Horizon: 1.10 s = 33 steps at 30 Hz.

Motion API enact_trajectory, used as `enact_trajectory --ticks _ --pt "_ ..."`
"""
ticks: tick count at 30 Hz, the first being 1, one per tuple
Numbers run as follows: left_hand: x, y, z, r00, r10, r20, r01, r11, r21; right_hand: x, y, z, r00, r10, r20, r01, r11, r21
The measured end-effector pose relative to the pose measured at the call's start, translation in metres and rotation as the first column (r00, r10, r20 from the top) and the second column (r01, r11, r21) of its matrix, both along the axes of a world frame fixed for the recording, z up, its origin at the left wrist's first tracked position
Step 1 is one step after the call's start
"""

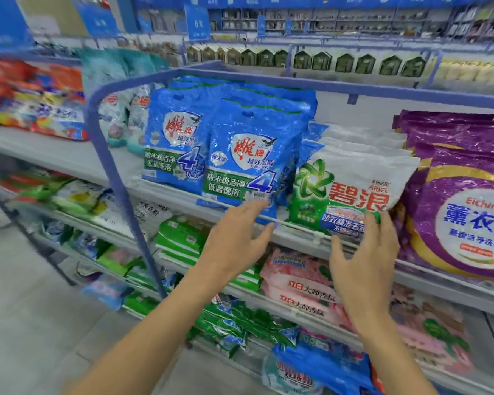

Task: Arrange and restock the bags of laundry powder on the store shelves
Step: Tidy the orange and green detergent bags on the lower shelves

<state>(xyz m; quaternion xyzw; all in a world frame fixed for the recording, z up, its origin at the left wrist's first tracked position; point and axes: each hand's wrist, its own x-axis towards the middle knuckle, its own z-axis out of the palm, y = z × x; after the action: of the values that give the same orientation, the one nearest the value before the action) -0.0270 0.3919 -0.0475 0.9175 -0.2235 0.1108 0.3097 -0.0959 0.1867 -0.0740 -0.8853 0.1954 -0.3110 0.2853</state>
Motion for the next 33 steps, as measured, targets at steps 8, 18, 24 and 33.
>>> enact_trajectory --ticks 8,18,24,33 --pt "-0.043 0.202 -0.036 0.953 0.304 0.015 -0.298 0.924 0.238 -0.003 0.144 -0.010 0.928 0.296 -0.228 -0.312 0.949 -0.039" --pt "-0.112 0.414 -0.050 0.841 0.540 0.019 -0.532 0.821 0.210 0.002 0.355 -0.020 0.771 0.516 -0.373 -0.583 0.807 -0.088" --pt "-0.121 0.492 -0.058 0.801 0.599 -0.008 -0.582 0.782 0.223 0.014 0.439 -0.035 0.698 0.587 -0.411 -0.659 0.751 -0.047" --pt "-0.059 0.587 -0.083 0.796 0.595 -0.113 -0.558 0.793 0.245 0.083 0.550 -0.068 0.667 0.586 -0.460 -0.674 0.738 -0.038"
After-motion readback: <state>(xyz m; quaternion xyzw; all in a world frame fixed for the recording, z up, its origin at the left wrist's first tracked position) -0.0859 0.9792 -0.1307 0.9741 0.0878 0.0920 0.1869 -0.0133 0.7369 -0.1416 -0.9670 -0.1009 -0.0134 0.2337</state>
